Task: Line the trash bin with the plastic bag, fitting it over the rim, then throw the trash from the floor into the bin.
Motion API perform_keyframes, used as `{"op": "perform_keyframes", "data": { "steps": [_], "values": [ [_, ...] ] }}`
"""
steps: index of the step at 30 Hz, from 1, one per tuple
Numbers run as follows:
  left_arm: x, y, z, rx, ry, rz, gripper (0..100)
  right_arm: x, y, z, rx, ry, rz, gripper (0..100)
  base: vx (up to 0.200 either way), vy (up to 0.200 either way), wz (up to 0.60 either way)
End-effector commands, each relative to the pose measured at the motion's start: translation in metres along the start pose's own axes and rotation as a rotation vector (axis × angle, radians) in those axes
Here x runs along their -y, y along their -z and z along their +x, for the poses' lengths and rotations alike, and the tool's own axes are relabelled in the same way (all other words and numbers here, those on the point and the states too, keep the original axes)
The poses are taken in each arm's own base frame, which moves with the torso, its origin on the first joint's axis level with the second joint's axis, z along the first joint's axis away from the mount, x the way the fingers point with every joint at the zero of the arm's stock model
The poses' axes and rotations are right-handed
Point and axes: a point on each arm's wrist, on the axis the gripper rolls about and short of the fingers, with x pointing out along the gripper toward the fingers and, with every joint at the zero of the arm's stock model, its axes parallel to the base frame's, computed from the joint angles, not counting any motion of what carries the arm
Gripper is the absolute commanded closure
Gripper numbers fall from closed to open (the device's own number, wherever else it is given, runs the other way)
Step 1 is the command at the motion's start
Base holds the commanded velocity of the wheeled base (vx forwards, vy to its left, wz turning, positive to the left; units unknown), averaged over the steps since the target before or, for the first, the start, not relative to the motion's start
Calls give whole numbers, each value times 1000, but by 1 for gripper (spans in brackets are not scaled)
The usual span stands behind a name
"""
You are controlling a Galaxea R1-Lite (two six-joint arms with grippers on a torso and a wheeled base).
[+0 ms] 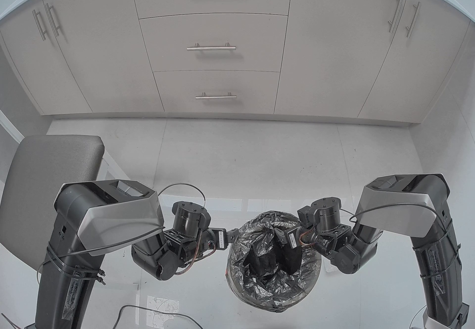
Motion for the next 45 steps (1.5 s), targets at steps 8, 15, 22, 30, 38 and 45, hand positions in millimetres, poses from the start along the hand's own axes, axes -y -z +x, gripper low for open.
{"op": "perform_keyframes", "data": {
  "steps": [8,15,22,30,38,45],
  "values": [
    [0,1,0,-1,-1,-1,0,0,4,-5,-21,-2,-8,0,0,0,0],
    [0,0,0,0,-1,-3,0,7,7,-47,-77,-23,-24,0,0,0,0],
    [-1,-1,-1,0,3,-15,0,47,-27,-81,53,28,38,0,0,0,0],
    [-1,-3,-2,-8,36,-53,0,115,-63,-39,127,195,123,0,0,0,0],
    [-2,-4,-2,-7,36,-54,0,156,-106,14,188,311,167,0,0,0,0],
    [-1,-3,-2,-8,36,-52,0,199,-107,73,245,505,203,0,0,0,0]
  ]
}}
